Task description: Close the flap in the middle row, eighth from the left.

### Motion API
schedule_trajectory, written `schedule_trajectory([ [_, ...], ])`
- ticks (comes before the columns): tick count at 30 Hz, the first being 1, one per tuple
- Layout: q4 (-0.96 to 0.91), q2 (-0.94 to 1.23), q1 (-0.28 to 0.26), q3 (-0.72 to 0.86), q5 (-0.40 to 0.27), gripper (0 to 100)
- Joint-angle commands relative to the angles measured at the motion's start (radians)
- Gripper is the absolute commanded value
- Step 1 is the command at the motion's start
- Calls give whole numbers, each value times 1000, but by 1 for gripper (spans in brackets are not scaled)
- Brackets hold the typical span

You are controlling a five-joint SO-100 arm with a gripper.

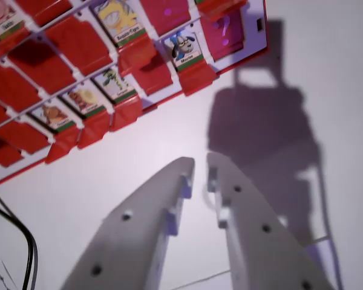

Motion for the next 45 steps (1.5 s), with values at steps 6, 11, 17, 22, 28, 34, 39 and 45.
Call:
schedule_trajectory([
  [6,-40,-184,35,-268,9,2],
  [11,-72,-287,46,-342,11,2],
  [17,-101,-382,51,-419,18,2],
  [22,-127,-451,51,-469,26,2],
  [28,-132,-529,48,-549,28,2],
  [34,-138,-597,48,-612,26,2],
  [39,-143,-647,51,-667,23,2],
  [45,-178,-683,55,-712,15,2],
])
